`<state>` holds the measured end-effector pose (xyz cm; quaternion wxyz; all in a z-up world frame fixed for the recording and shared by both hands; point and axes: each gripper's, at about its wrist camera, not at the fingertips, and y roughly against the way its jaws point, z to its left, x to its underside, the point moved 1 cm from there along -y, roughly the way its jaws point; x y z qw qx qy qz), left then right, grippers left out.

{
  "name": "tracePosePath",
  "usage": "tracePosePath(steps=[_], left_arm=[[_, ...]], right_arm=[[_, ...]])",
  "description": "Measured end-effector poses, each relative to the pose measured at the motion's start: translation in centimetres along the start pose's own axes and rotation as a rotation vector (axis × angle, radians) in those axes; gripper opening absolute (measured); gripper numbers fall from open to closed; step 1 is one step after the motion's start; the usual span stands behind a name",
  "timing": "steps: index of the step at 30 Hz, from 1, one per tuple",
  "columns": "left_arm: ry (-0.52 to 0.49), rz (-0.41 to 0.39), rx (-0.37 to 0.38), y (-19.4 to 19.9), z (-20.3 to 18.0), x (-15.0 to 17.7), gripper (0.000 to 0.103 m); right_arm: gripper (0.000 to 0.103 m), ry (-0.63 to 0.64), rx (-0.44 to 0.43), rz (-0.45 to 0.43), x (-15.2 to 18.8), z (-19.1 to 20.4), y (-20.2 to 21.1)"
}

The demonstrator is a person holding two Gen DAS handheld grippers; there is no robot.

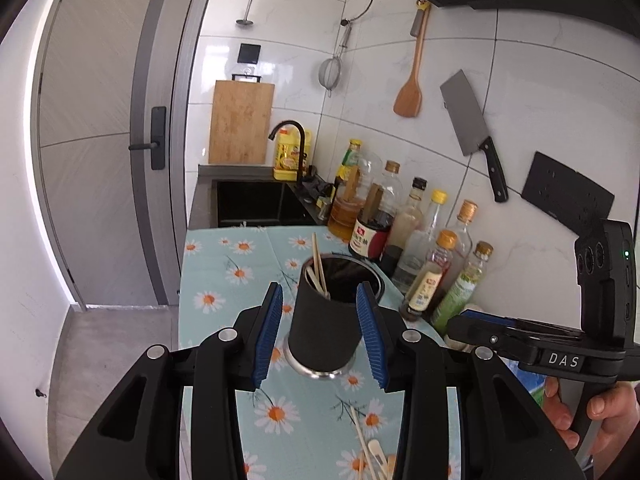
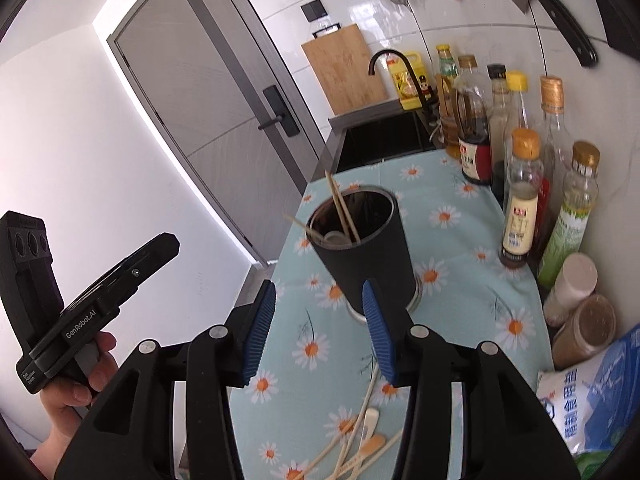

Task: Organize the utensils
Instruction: 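Move both open tools back down over the utensils on the table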

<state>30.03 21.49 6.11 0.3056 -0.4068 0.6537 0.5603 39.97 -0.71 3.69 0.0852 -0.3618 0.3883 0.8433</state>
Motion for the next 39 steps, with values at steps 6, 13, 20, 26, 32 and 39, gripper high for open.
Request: tracePosePath(steps=[6,13,20,26,32,39], left_arm=[[0.008,0.064,0.024,0.4,0.3,3.3,0.038],[0.089,0.14,0.042,0.2,2.1,7.4,0.038],[0.12,0.209,0.08,0.1,2.4,11.3,0.038],[0.144,0.232,0.096,0.7,2.6,13.8,0.038],[0.167,0.252,0.076,1.9,4.0,15.4,0.038],[0.198,0.281,0.057,2.3,5.5,16.7,0.038]], right_arm=[[0.055,-0.076,-0.025,0.14,3.8,-0.7,-0.8],[0.055,-0.246,-0.043,0.245,7.4,-3.5,-1.4],[0.054,-0.399,-0.021,0.348,11.5,-6.2,-2.4],[0.046,-0.558,-0.007,0.462,15.2,-8.3,-4.4],[0.032,-0.616,0.023,0.509,16.6,-9.1,-6.4],[0.022,-0.651,0.037,0.523,17.6,-9.6,-7.9]])
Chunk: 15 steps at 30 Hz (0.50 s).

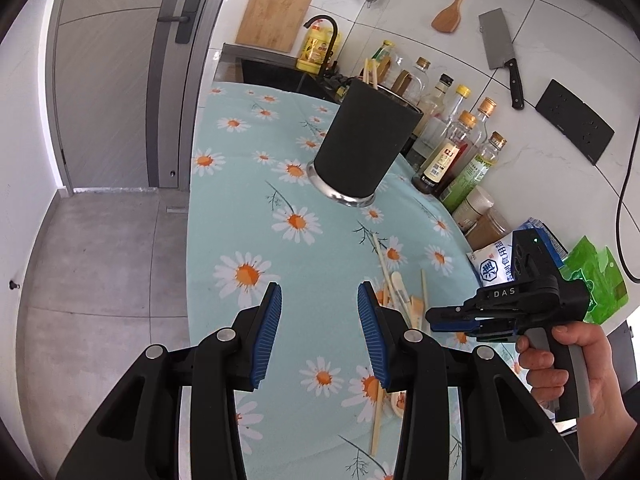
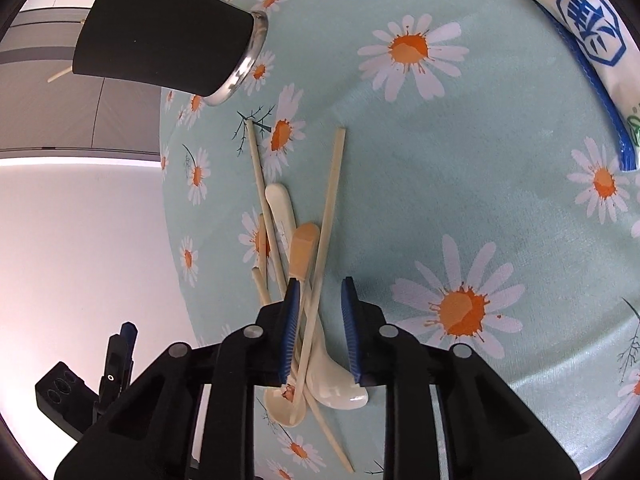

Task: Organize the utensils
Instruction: 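Move both open tools back down over the utensils on the table, then grasp a wooden chopstick with the right tool while the left tool grasps another chopstick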

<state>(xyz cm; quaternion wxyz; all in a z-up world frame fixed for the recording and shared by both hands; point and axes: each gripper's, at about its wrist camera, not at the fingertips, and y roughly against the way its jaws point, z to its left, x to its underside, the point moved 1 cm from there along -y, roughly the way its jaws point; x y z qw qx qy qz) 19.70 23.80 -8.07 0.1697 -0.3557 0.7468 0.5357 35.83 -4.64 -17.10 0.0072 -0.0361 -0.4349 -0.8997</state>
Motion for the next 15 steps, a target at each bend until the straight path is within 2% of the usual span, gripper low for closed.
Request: tracePosePath(steps=[15], left_arm=[[-0.016,0.076,0.011,-2.4,-0.8,0.8,0.038]], right_arm=[[0.017,-0.052,-0.077,0.02,-0.2,-0.9,-0.1]])
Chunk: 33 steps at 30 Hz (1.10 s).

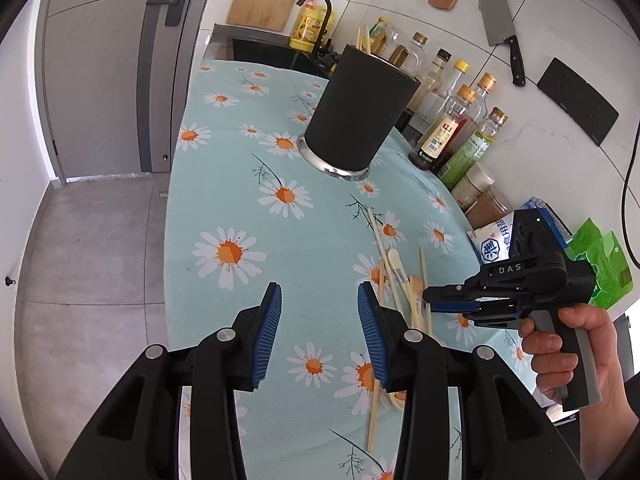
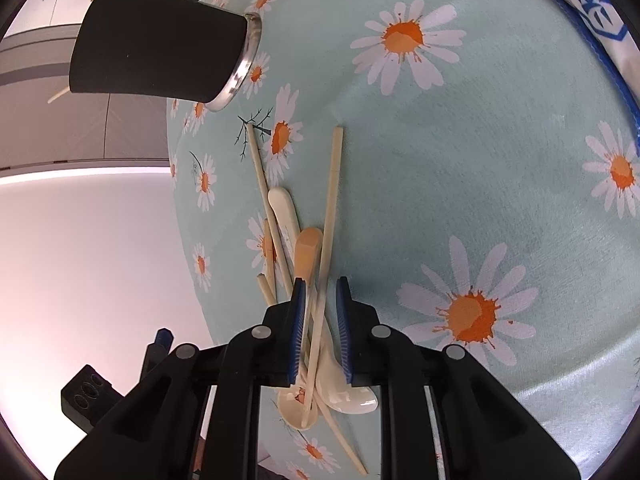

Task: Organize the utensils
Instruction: 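Grasp a wooden chopstick with the right tool while the left tool grasps another chopstick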

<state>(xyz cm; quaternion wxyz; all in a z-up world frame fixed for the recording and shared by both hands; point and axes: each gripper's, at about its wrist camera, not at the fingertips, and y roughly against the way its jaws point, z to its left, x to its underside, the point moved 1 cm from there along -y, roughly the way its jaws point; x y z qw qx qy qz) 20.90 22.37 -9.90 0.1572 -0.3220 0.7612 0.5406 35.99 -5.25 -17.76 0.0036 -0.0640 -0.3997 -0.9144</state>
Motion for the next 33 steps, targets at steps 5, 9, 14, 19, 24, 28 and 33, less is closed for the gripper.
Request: tracePosePath(steps=[5,9,14,19,24,28,33], left_arm=[[0.0,0.014,0.0,-0.6,-0.4,-0.1,0.038],[-0.008,0.024,0.008,-1.0,-0.8,-0.3,0.038],[-0.03,0.052,0.03,-1.7,-1.8,-0.4,0.038],[-0.066,0.098,0.063,-2.9,-3.8,-0.3,0.038],[-0.086,0.152,0.091,-4.6,-5.7,0.1,0.038],[-0.107,0.195,0.086,-5.9,-6.9,0.5,0.038],[-0.071,0.235,0.098,-7.4,-7.3,0.6,0.038]], right_arm=[[0.01,-0.019,-0.01,0.004,-0.3,-0.9,0.3],[0.007,-0.024,-0.029,0.009,-0.2,-1.4,0.3],[0.007,-0.022,-0.041,0.016,-0.1,-1.5,0.8],[0.006,0.016,-0.032,0.024,0.3,-1.3,2.0],[0.006,0.069,-0.028,0.028,0.4,-0.9,3.2],[0.006,0.118,-0.007,0.028,0.3,-0.2,4.1],[0.006,0.174,0.005,0.034,0.2,0.0,5.5]])
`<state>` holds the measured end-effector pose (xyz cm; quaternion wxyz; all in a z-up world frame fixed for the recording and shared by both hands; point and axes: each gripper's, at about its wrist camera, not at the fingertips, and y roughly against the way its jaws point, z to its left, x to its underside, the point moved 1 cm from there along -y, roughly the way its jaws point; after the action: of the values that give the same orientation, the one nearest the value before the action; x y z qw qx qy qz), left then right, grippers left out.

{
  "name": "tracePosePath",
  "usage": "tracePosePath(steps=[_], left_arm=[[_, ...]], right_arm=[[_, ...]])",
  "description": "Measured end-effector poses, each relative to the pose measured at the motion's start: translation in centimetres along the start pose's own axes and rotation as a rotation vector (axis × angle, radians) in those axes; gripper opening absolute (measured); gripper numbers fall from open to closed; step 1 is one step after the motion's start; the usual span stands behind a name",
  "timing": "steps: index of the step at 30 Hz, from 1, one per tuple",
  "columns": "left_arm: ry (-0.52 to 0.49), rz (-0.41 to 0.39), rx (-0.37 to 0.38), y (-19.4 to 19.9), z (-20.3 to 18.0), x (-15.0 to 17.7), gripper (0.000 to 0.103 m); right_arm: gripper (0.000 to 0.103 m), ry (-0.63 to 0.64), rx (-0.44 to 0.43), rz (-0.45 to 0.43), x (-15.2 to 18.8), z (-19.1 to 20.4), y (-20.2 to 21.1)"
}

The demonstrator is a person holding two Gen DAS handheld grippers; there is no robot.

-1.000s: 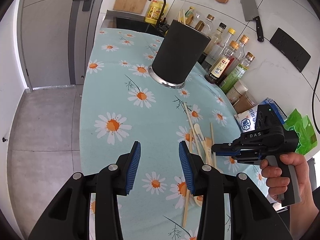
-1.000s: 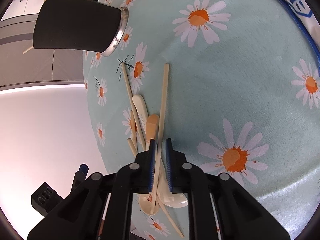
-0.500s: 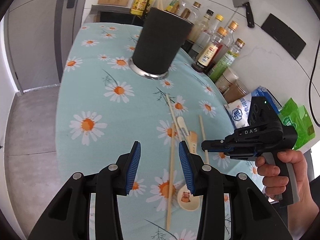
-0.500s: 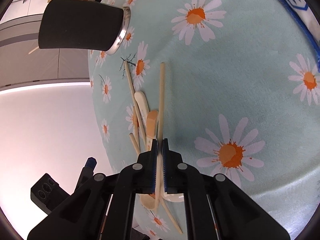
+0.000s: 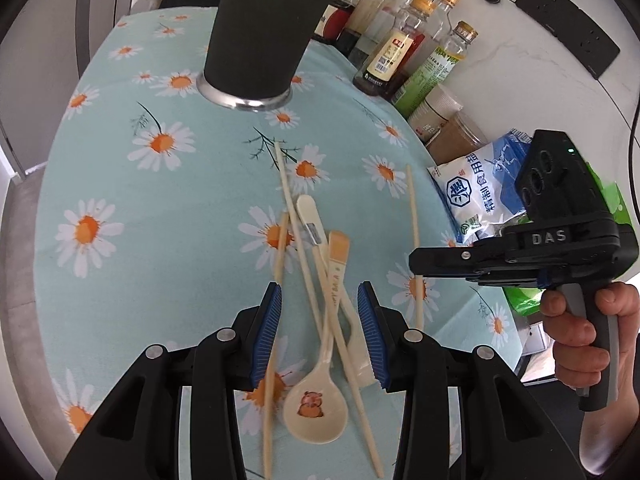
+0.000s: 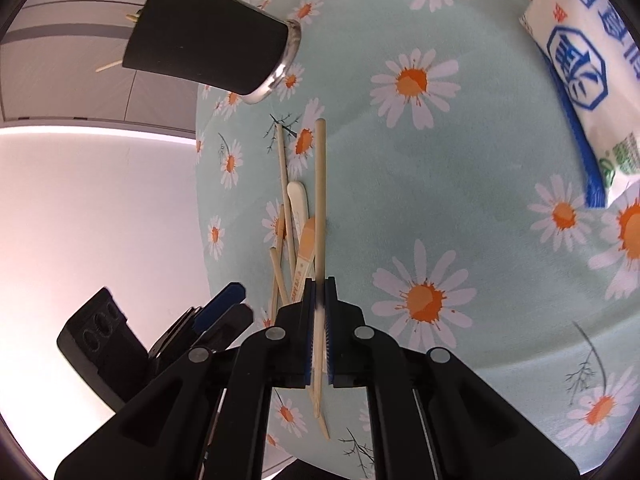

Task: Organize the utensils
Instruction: 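Grasp a wooden chopstick with the right tool while the left tool grasps another chopstick, then lift both chopsticks and carry them over the black holder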

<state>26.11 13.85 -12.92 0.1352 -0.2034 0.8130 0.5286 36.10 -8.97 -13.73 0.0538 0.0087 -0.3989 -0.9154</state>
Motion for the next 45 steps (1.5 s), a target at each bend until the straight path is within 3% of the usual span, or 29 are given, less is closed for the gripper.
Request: tracePosePath(steps=[8,11,21,23,26,34,45], left_arm=[[0.038,0.055,-0.053,-2.1,-0.6,-0.8,0.036],[0.038,0.065,-0.076,-2.6,-1.1,-1.3,0.02],[0.093,0.114,-0.124,-3.7,-1.3,-1.7,0.017],[0.114,0.116,-0.123,-3.9,-1.2,-1.7,0.01],[0.123,0.111,-0.143,-3.9,-1.2,-1.9,0.004],[0.126,0.093,-0.146,-3.4,-1.8,-1.9,0.004],[0.143,-0.014,-0.139,0.4,-2.1,-2.8,0.004]], right_arm=[[0.006,0.069,0.005,0.007,0.1,0.5,1.1],[0.006,0.08,0.0,0.019,-0.1,0.1,1.6],[0.006,0.109,-0.048,0.058,-1.2,-0.4,2.0],[0.006,0.107,-0.058,0.073,-1.4,-0.6,1.9],[0.006,0.119,-0.068,0.084,-1.7,-0.6,1.7],[0.006,0.156,-0.07,0.11,-2.2,0.0,1.4],[0.006,0.291,-0.033,0.123,-2.3,3.4,0.5]])
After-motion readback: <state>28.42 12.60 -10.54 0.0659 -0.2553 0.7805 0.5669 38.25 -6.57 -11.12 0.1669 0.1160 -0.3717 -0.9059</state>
